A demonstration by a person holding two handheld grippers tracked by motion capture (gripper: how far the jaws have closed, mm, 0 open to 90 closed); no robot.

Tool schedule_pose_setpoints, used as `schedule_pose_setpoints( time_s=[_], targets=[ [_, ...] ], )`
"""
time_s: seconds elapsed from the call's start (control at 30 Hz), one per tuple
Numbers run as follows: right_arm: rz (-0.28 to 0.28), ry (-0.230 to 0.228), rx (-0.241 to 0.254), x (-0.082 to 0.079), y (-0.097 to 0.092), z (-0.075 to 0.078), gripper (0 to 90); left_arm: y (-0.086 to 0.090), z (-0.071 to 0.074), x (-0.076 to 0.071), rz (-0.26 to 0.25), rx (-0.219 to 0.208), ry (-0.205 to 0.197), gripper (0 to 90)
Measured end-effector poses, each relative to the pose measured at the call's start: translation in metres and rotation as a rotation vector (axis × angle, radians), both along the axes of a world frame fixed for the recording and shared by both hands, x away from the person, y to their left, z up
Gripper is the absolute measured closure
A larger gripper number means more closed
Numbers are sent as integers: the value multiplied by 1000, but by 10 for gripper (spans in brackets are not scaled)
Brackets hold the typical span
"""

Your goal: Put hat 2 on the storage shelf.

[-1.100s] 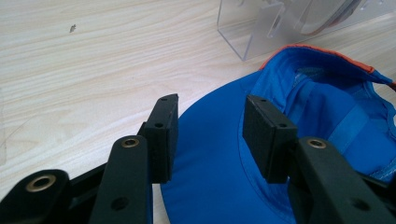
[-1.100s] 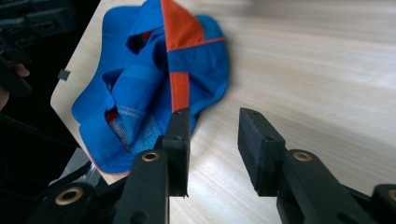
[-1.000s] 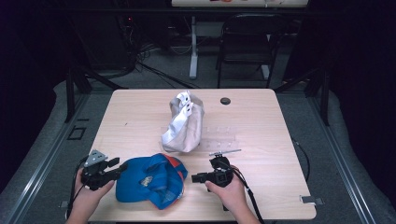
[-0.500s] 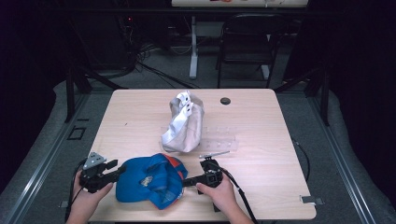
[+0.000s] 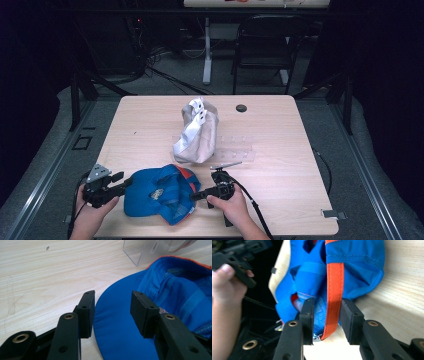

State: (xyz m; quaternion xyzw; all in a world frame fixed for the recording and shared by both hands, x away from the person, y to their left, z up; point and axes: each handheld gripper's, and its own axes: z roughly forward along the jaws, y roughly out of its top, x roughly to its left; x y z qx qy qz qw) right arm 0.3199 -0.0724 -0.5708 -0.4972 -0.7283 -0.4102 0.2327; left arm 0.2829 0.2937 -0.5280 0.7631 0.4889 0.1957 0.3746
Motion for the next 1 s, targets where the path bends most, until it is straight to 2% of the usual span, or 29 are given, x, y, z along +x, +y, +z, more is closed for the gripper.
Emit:
schedule_pose_setpoints(
  time_s=[0.13, 0.27, 0.43, 0.77, 0.97, 1.0],
  targets=[
    [-3, 12, 43, 0, -4, 3, 703, 0, -1, 0, 2, -1, -4, 555],
    [-3, 18, 25, 0, -5, 4, 773, 0, -1, 0, 3, -1, -4, 555],
    [-12, 42, 24, -1, -9, 7, 781, 1, -1, 1, 6, -1, -3, 556],
    [-37, 39, 31, -2, -19, 19, 783, 1, -1, 1, 5, 0, 1, 555],
    [-37, 51, 11, 1, -25, 30, 785, 1, -1, 2, 8, 2, 1, 556],
    [-23, 50, 13, 2, -27, 33, 785, 1, -1, 2, 8, 4, 1, 556]
  ],
)
